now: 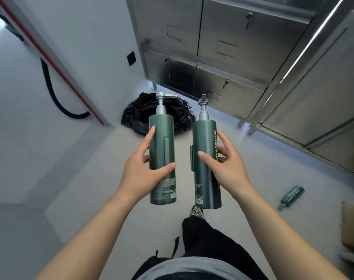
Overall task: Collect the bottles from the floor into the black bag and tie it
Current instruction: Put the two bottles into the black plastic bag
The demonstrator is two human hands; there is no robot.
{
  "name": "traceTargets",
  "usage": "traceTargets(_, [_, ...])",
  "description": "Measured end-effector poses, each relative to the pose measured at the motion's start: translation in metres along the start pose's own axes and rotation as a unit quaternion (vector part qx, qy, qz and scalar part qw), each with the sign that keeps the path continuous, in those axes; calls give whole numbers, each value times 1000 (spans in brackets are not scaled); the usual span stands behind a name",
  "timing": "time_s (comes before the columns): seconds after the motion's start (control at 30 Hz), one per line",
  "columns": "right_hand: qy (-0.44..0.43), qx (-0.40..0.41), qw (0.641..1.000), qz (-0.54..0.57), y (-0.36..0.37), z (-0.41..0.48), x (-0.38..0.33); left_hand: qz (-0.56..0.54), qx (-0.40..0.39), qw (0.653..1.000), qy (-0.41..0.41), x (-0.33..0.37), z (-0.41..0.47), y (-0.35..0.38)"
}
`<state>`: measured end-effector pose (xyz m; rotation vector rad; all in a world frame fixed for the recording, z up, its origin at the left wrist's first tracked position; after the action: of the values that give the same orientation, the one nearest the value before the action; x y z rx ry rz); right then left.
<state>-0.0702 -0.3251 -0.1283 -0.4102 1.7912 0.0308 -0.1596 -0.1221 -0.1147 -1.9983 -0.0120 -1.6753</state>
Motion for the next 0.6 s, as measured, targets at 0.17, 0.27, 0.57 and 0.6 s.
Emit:
traceTargets(0.17, [-10,-27,1000,-7,7,82,-32,6,29,1000,-6,11,73,-9])
traceTargets(0.27, [-10,-46,999,-20,23,123,-47,3,53,998,-20,10,106,-22])
traceTargets(0.57, [-4,-52,997,-54,95,227,-81,-11,65,997,-41,-22,223,-80])
traceTargets(0.6, [-7,-45,997,-55,102,238,-87,-11,57,998,-40,-23,239,-86])
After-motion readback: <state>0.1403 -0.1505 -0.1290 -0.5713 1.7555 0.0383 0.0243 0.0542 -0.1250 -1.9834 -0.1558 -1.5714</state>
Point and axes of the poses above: each hand's wrist, its own z-axis towards the middle knuckle, its own y-axis out of the palm, x = y × z, the point moved 6 cm from there along z, towards the middle knuckle, and after that the axes turned 2 degrees about y, right-handed, at the moved point
